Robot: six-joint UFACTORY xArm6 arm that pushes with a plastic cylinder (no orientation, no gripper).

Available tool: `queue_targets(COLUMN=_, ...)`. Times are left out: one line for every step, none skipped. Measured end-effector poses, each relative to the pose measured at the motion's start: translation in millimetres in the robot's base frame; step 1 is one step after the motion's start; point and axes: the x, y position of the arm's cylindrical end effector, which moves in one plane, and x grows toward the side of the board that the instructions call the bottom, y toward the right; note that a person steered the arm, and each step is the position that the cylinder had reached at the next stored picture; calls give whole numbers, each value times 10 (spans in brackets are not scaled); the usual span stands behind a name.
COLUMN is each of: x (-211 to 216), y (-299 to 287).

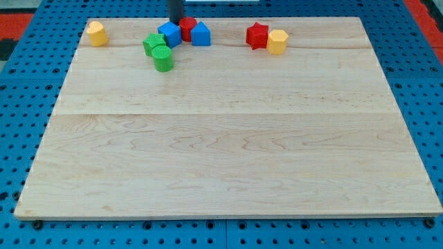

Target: Place the red star on top of the red circle

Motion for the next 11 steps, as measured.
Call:
queue_targets(x=128, y=491)
queue_targets(x=783, y=725)
queue_targets(x=990, y=965)
queue_targets(x=822, y=1802)
queue_targets(x=793, y=1865)
queue_targets(x=714, y=1629)
queue_targets(x=634, y=1415)
queue_targets(x=559, y=1628)
queue_targets(x=322, y=1682)
queue_targets(x=162, y=1532)
queue_targets(x=163, y=1008)
